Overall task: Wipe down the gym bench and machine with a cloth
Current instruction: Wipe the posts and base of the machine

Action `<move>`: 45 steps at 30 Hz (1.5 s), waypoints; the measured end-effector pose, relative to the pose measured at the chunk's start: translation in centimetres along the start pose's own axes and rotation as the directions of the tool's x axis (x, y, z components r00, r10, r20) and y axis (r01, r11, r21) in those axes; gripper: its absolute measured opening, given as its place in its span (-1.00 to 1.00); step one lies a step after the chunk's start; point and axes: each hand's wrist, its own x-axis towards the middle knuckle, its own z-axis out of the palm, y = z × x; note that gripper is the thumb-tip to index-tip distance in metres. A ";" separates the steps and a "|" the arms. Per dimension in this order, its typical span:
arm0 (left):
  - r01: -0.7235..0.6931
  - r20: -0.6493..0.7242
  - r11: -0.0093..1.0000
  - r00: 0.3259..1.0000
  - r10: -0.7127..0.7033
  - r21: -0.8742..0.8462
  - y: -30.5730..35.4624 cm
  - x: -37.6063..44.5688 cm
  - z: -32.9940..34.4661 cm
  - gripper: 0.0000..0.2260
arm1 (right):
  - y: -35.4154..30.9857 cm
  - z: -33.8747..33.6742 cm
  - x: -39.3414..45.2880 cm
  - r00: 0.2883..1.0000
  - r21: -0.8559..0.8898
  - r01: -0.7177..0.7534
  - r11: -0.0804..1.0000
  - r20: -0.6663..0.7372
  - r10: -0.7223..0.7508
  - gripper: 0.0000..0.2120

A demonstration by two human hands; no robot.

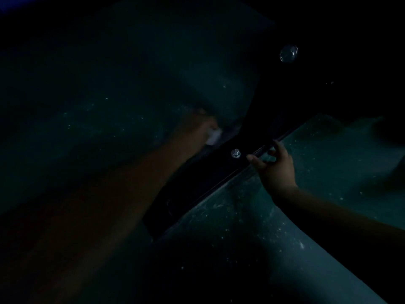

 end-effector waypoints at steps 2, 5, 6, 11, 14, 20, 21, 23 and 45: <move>0.051 -0.019 0.999 0.999 -0.051 0.008 -1.4 0.3 -2.0 -0.71 | 0.2 0.0 0.4 1.000 0.008 -0.011 1.000 0.004 0.011 -0.24; 0.059 -0.263 0.994 0.964 -0.034 0.088 -1.8 -0.1 -1.9 -0.63 | 0.4 0.1 1.0 1.000 0.031 -0.012 0.999 -0.008 0.013 -0.23; 0.024 -0.215 1.000 0.976 -0.028 -0.019 -1.3 -0.2 -0.9 -0.57 | 0.5 0.1 1.1 1.000 0.033 -0.011 0.999 -0.014 0.012 -0.24; 0.004 -0.165 0.998 0.986 -0.016 -0.070 0.3 0.1 2.9 -0.82 | 0.5 -0.2 1.6 1.000 0.017 -0.020 1.000 -0.008 0.020 -0.28; 0.003 -0.316 0.999 0.949 0.012 0.047 -0.7 -0.9 1.4 -0.94 | 0.4 -0.7 1.4 0.999 0.031 -0.015 0.999 0.035 0.014 -0.32; 0.031 -0.252 0.958 0.962 -0.106 -0.284 0.0 -6.0 3.5 -0.76 | 0.6 -1.6 1.2 0.991 0.063 0.037 0.997 0.126 -0.045 -0.33; 0.042 -0.202 0.966 0.975 -0.096 -0.256 0.4 -6.4 4.5 -0.77 | 0.5 -1.7 1.2 0.990 0.060 0.051 0.997 0.125 -0.058 -0.33; 0.010 -0.189 0.999 0.982 -0.015 -0.031 0.6 -6.3 6.3 -0.79 | 0.5 -1.6 1.3 0.989 0.046 0.065 0.997 0.127 -0.070 -0.34; 0.012 -0.062 0.992 0.998 -0.020 -0.126 0.9 -9.7 7.7 -0.67 | 0.7 -0.5 -5.4 0.952 0.225 -0.176 0.958 0.287 0.107 -0.63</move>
